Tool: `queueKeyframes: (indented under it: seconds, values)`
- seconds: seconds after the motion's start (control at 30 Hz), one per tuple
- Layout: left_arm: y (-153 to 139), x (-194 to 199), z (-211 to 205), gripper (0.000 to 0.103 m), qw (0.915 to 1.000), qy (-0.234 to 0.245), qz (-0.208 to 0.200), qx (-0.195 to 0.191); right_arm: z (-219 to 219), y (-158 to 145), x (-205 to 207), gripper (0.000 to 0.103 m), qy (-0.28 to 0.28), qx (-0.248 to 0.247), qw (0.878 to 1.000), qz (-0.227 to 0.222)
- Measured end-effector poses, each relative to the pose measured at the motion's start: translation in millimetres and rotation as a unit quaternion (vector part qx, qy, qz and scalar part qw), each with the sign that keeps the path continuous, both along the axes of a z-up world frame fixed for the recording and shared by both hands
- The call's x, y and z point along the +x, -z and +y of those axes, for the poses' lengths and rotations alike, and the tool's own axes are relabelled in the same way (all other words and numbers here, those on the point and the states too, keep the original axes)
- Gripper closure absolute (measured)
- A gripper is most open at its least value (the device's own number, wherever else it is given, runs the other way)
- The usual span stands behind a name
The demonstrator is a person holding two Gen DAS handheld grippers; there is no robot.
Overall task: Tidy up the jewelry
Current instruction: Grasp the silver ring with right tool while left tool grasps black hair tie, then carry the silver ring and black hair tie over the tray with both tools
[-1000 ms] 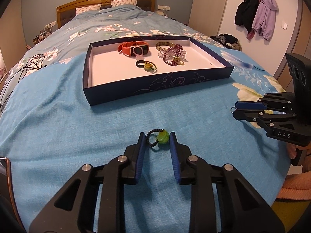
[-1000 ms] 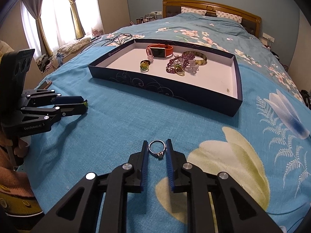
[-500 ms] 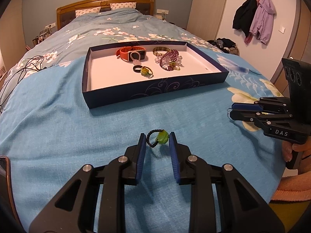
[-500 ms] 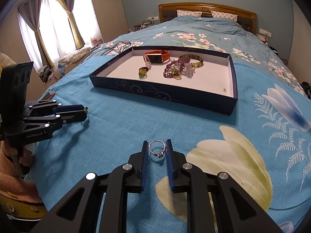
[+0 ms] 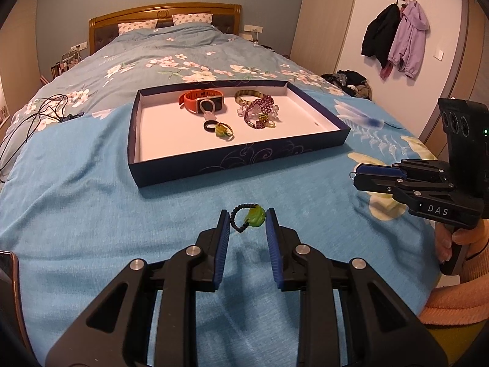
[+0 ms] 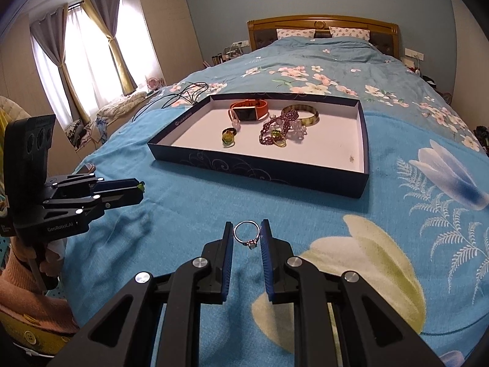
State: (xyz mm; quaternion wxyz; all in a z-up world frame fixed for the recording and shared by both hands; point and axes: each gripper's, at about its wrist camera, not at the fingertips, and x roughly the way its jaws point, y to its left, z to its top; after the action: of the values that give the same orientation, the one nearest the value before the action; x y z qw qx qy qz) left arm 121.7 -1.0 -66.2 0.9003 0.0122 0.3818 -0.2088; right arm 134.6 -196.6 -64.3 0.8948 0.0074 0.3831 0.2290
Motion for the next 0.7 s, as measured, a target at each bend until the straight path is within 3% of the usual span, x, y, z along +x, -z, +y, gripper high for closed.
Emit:
queueKeyframes:
  seconds: [0.7]
  values:
    - [-13.9,2.3,-5.0,0.079,0.9997,-0.001,-0.019,-0.013,4.7,-15.5,8.4,0.087,-0.007,0.012,0.999,-0.029]
